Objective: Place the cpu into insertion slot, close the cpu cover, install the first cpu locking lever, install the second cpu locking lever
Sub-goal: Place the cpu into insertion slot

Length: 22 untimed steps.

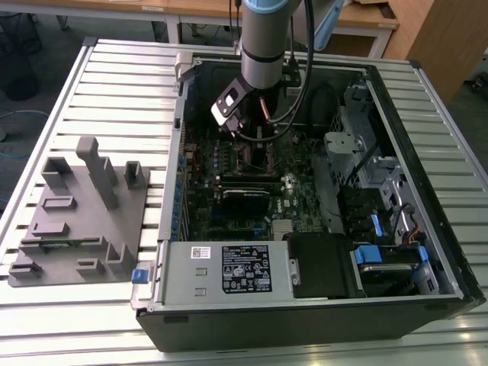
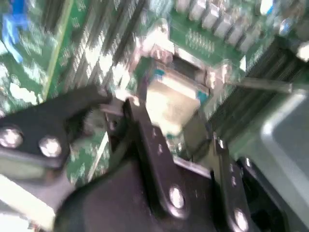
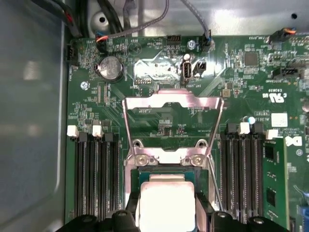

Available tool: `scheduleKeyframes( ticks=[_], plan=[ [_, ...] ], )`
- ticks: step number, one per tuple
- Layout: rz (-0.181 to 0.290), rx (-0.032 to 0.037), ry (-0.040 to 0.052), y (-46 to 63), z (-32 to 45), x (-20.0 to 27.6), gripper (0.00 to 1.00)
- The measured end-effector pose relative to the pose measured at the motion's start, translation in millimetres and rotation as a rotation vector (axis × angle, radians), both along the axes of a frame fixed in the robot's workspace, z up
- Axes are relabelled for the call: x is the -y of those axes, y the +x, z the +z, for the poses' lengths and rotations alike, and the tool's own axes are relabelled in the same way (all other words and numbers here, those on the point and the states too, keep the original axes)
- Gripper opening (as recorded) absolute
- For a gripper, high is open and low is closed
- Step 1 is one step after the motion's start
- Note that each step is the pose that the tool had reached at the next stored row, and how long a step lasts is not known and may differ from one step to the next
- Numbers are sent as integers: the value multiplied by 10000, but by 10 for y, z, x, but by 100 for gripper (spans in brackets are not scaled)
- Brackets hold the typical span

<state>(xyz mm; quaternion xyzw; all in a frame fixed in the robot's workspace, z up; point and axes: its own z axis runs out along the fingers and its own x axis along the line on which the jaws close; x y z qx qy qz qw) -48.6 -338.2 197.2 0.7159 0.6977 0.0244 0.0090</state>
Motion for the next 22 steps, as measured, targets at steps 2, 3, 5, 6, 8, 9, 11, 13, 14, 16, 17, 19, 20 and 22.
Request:
scheduleKeyframes(
  ticks=[2,3,5,6,8,9,11,13,14,16,17,19,20,22],
  plan=[
    [-2,1,2,0,5,-1,54],
    [-2,2,3,-1,5,-1,54],
    [-2,0,0,-1,5,0,54],
    [-5,-1,-1,-1,2,2,54],
    [-40,-1,-2,-1,-10,9,54],
    [-65,0,-1,-1,-13,11,54],
    [-87,-2,-3,-2,-15,12,54],
    [-99,0,0,-1,-19,12,54],
    [-105,0,0,-1,-22,12,54],
    [-118,0,-2,-1,-30,12,54],
    [-123,-1,-3,-1,-33,12,54],
    [-130,-1,-3,-1,-38,13,54],
    [-132,-2,-4,-1,-39,13,54],
    [-132,-1,-3,-1,-40,12,54]
  ],
)
